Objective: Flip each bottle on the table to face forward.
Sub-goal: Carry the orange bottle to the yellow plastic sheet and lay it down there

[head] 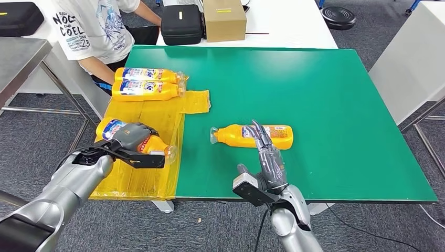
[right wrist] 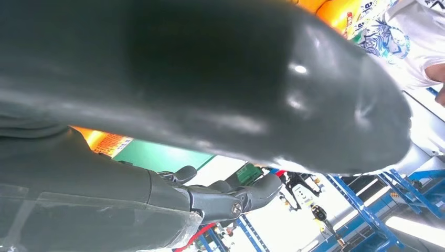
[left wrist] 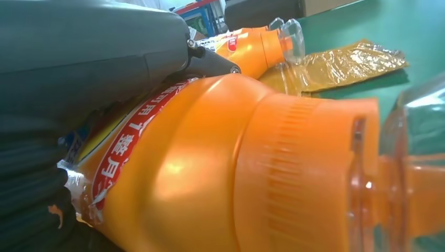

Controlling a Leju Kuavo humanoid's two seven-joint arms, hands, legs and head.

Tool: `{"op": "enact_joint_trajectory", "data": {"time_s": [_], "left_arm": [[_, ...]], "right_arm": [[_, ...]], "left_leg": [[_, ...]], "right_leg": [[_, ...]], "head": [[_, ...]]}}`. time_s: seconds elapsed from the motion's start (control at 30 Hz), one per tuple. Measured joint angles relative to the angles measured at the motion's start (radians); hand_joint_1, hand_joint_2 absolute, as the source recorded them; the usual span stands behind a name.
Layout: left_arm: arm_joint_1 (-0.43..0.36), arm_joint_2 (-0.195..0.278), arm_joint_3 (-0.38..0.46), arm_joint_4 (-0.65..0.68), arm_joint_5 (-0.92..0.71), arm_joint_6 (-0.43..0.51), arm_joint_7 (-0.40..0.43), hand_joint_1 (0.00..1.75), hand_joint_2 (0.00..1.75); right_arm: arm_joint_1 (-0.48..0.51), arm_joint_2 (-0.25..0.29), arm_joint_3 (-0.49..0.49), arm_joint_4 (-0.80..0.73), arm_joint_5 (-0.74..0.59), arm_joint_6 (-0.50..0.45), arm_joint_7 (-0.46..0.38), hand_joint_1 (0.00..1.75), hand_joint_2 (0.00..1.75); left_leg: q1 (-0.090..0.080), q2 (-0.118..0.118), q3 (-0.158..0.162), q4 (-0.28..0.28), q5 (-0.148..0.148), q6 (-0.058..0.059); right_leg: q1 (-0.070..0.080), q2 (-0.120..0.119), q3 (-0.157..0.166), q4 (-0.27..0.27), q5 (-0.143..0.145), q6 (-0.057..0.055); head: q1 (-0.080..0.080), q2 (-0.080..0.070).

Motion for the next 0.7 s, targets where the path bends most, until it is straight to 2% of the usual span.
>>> {"op": "enact_joint_trajectory", "data": {"time_s": [0.47,0.7], "left_arm": [[-0.005,-0.003,-0.033,0.05,0.011,-0.007,0.037,1.75,1.75],[-0.033,-0.009,-0.059,0.102,0.017,-0.117,0.011,1.75,1.75]], "right_arm": [[-0.008,-0.002,-0.017,0.006,-0.025,0.01,-0.009,0.0,0.0],[-0.005,-0.002,-0.021,0.011,-0.03,0.01,-0.01,0.0,0.0]], "left_leg": [[0.0,0.0,0.0,0.0,0.0,0.0],[0.0,0.0,0.0,0.0,0.0,0.0]], "right_leg": [[0.0,0.0,0.0,0.0,0.0,0.0],[0.0,0.0,0.0,0.0,0.0,0.0]], "head": [[0.0,0.0],[0.0,0.0]]}}
